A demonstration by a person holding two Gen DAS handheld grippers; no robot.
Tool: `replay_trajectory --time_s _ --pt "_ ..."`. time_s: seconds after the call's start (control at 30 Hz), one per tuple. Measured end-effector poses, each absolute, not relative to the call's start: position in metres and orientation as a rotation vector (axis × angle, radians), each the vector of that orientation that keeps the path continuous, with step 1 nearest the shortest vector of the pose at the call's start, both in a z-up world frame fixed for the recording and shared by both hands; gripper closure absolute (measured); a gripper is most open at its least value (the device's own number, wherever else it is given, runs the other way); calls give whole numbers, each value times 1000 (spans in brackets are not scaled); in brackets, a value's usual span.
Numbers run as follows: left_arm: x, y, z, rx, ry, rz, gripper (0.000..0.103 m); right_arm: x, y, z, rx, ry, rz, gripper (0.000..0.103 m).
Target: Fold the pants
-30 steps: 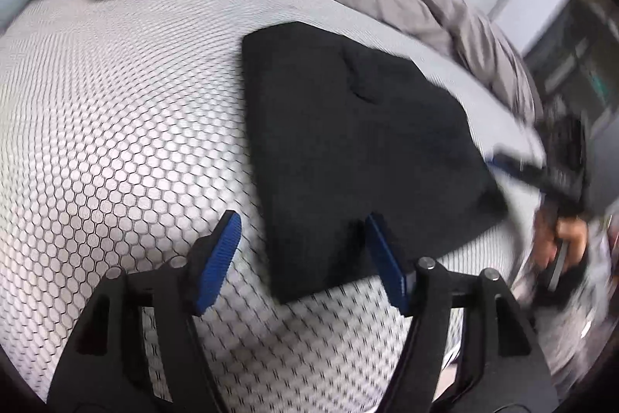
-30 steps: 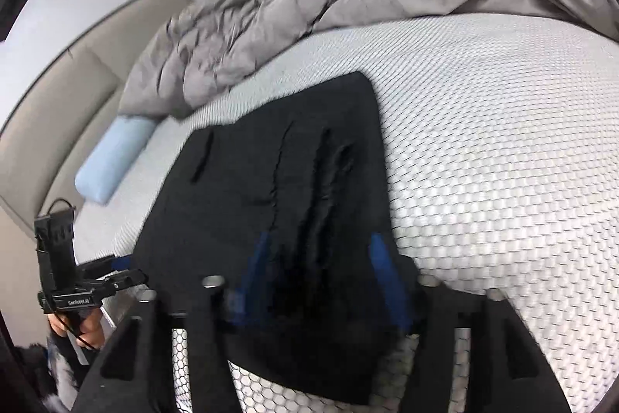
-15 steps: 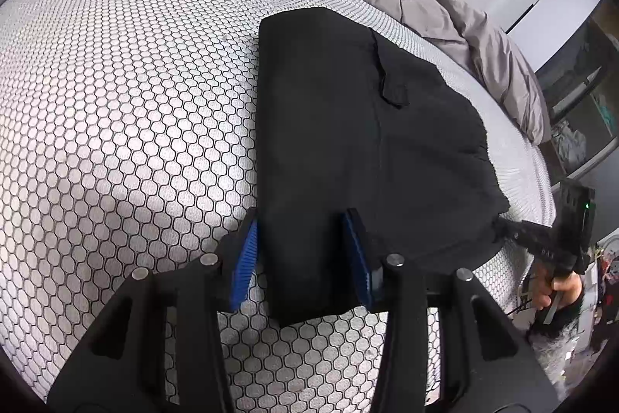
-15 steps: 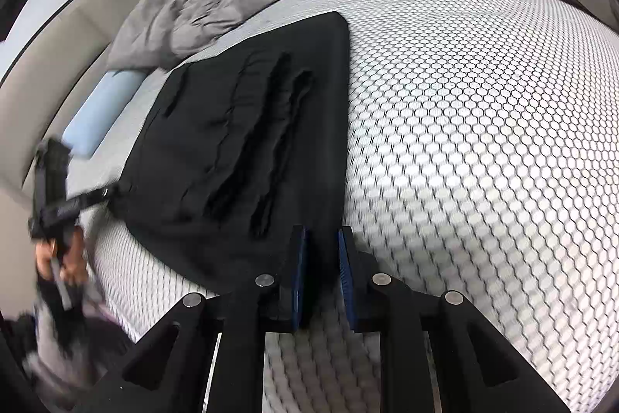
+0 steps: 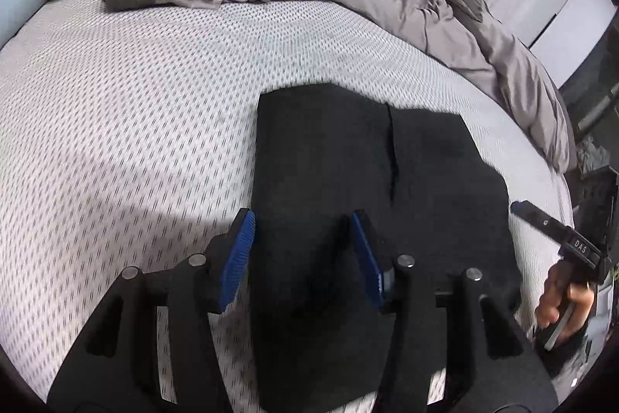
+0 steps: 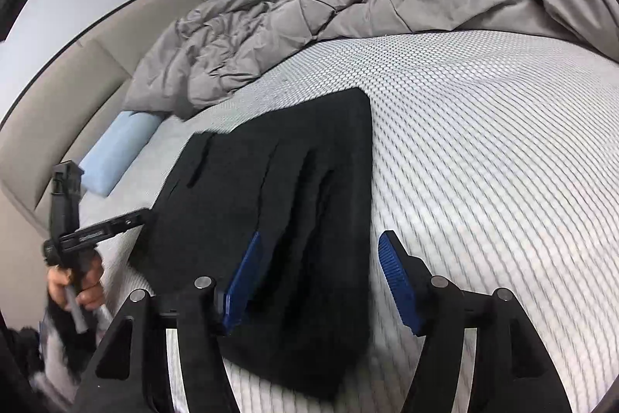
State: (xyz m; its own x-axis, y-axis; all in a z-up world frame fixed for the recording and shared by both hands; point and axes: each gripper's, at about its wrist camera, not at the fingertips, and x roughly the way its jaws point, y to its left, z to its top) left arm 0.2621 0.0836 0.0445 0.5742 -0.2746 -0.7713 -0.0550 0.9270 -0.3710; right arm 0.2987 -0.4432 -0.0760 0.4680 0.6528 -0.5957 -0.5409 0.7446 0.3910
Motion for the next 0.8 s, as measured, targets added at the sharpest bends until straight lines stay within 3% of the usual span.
replay_trajectory --time_s 0.1,0.17,0.23,0.6,0.63,0.7,0.8 --pt "288 80 35 -346 971 -129 50 317 -426 -74 189 821 716 39" --pt "300 84 23 -351 1004 -133 39 324 -405 -75 100 826 752 39" --pt "305 92 12 -415 1024 -148 36 339 -387 -82 1 843 693 43" --pt "266 67 37 -242 921 -49 37 324 -415 -76 20 800 663 44" --pt "257 61 41 -218 904 -58 37 317 -422 -74 41 790 664 42" --pt "240 55 45 -210 898 -84 37 305 -440 -74 88 792 662 25" --pt "220 48 38 -209 914 -97 37 304 -447 -90 153 880 754 21"
